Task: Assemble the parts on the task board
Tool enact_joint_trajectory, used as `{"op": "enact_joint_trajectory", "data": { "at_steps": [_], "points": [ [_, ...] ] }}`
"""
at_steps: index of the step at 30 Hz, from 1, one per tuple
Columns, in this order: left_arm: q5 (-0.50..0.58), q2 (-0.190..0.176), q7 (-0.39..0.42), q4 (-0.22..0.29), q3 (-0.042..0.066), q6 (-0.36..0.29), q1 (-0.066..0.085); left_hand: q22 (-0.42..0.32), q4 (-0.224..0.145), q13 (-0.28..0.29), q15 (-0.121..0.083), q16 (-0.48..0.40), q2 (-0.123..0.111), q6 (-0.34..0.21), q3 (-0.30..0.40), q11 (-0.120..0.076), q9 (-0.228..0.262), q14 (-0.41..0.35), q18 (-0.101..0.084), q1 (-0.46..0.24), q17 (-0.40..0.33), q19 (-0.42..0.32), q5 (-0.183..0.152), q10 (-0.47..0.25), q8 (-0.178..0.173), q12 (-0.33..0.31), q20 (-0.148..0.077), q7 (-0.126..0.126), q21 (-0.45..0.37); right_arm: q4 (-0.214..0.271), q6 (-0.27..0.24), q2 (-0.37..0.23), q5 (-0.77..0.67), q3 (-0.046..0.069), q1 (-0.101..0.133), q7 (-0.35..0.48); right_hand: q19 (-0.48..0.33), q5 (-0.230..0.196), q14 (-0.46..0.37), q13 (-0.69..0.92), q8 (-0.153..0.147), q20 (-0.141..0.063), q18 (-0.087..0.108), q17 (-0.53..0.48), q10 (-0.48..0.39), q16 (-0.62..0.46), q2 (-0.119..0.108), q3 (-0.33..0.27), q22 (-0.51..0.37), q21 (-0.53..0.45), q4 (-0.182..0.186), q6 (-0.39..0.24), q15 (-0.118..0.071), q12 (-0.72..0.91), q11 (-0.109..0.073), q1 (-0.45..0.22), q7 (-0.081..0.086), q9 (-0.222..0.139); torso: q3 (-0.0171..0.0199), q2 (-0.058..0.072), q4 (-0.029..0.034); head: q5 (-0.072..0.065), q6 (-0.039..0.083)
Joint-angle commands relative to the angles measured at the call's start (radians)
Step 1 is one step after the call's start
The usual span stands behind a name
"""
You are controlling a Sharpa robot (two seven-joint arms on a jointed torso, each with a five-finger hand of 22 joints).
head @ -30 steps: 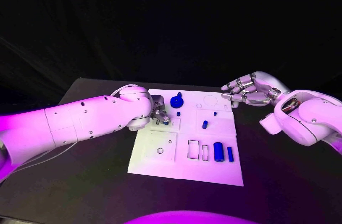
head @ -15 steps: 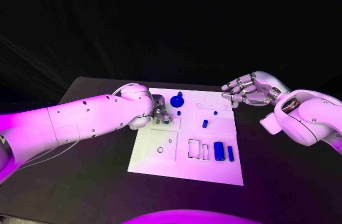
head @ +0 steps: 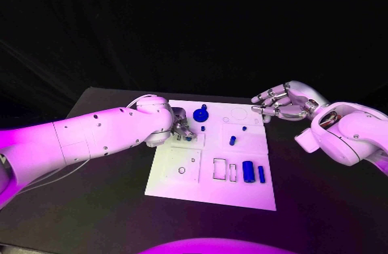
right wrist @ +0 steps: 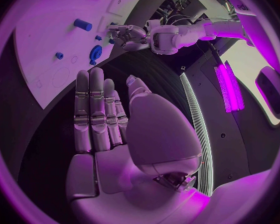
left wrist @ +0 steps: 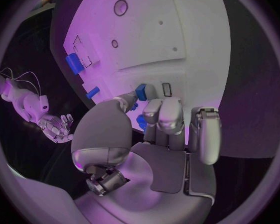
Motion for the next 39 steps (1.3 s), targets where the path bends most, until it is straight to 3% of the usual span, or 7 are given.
{"op": "enact_joint_trajectory", "data": {
  "at_steps": [1,7,13,31,34,36,39],
  "points": [
    [0.006,-0.004,-0.007,-0.001,-0.005,0.019,-0.006,0.230,0.016,0.001,-0.006,-0.004,-0.003,0.001,-0.029,0.000,-0.002,0.013,-0.015,-0.016,0.002,0.088,-0.007,-0.001,0.000,0.006,-0.006,0.006,0.002,-0.001,0.008,0.000,-0.001,0.000,-0.001,0.003,0.007,0.005,0.005,-0.001,0.006,-0.001,0.004,0.001,0.002,-0.003,-0.002,0.001,-0.001,-0.004,0.005,-0.001,-0.002,-0.006,0.005,-0.006,0.007,-0.001,0.0004,0.000,-0.0004,0.001,0.000],
    [0.012,-0.013,-0.007,0.010,-0.003,0.012,-0.006,0.229,0.042,0.001,-0.006,-0.005,-0.013,0.002,-0.086,0.000,-0.006,0.013,-0.015,-0.023,0.003,0.087,-0.006,-0.001,0.001,0.007,-0.006,0.006,0.002,-0.001,0.008,-0.001,0.000,0.000,-0.001,0.003,0.007,0.005,0.005,-0.001,0.006,-0.001,0.004,0.002,0.002,-0.004,-0.003,0.000,-0.001,-0.005,0.006,-0.002,-0.001,-0.005,0.005,-0.007,0.007,-0.001,0.0002,0.001,0.0002,-0.002,0.001],
    [0.026,-0.025,-0.006,0.024,0.004,-0.012,-0.005,0.227,0.055,-0.005,-0.006,-0.006,-0.008,0.000,-0.119,0.000,-0.010,0.013,-0.015,-0.024,0.004,0.087,-0.005,-0.005,0.000,0.003,-0.006,0.006,0.001,-0.001,0.007,-0.003,0.000,0.000,-0.001,0.002,0.006,0.005,0.004,-0.003,0.006,0.000,0.004,0.002,0.001,-0.007,-0.004,-0.001,-0.003,-0.006,0.007,-0.003,-0.001,-0.005,0.005,-0.009,0.007,-0.001,0.0007,0.001,-0.0011,-0.002,0.003],
    [0.074,-0.046,0.001,0.060,0.021,-0.054,0.010,0.228,0.060,-0.016,-0.005,-0.007,0.005,-0.004,-0.184,0.001,-0.016,0.013,-0.015,-0.048,0.004,0.087,-0.004,-0.012,0.000,-0.003,-0.005,0.007,0.000,-0.009,0.020,0.001,-0.002,-0.001,-0.009,-0.025,-0.013,0.004,-0.019,-0.019,0.007,0.009,0.003,0.000,-0.022,-0.047,-0.009,0.001,-0.027,-0.036,0.008,-0.016,0.010,-0.010,0.015,-0.007,0.015,-0.004,0.0010,0.000,-0.0001,0.003,0.007],
    [0.081,-0.053,0.002,0.068,0.030,-0.057,0.013,0.227,0.060,-0.016,-0.005,-0.007,0.005,-0.004,-0.187,0.001,-0.016,0.013,-0.015,-0.049,0.005,0.087,-0.004,-0.012,0.000,-0.004,-0.005,0.007,0.000,-0.009,0.021,0.001,-0.001,-0.002,-0.011,-0.025,-0.013,0.004,-0.020,-0.020,0.008,0.009,0.003,0.000,-0.022,-0.048,-0.009,0.001,-0.028,-0.037,0.008,-0.017,0.010,-0.011,0.015,-0.008,0.015,-0.004,0.0004,0.000,-0.0009,0.003,0.009],
    [0.084,-0.059,0.003,0.073,0.034,-0.050,0.019,0.227,0.058,-0.021,-0.005,-0.008,0.004,-0.005,-0.191,0.001,-0.017,0.013,-0.015,-0.046,0.004,0.086,-0.004,-0.014,0.000,-0.007,-0.005,0.007,0.000,-0.010,0.021,0.001,-0.001,-0.002,-0.012,-0.024,-0.013,0.004,-0.020,-0.020,0.008,0.009,0.003,0.000,-0.022,-0.048,-0.009,0.001,-0.028,-0.037,0.008,-0.017,0.010,-0.011,0.015,-0.008,0.015,-0.004,0.0001,0.000,-0.0001,0.003,0.010],
    [0.097,-0.070,0.005,0.068,0.039,-0.006,0.046,0.179,0.052,-0.099,0.001,-0.011,0.005,-0.034,-0.210,0.010,-0.025,0.012,-0.004,0.011,0.003,0.060,-0.002,-0.065,-0.013,-0.070,-0.002,0.018,-0.025,-0.011,0.019,0.001,0.000,-0.002,-0.012,-0.023,-0.013,0.004,-0.020,-0.020,0.008,0.010,0.003,0.000,-0.022,-0.049,-0.009,0.001,-0.028,-0.037,0.008,-0.017,0.010,-0.011,0.015,-0.008,0.015,-0.004,0.0003,0.001,0.0011,0.002,0.012]
  ]
}}
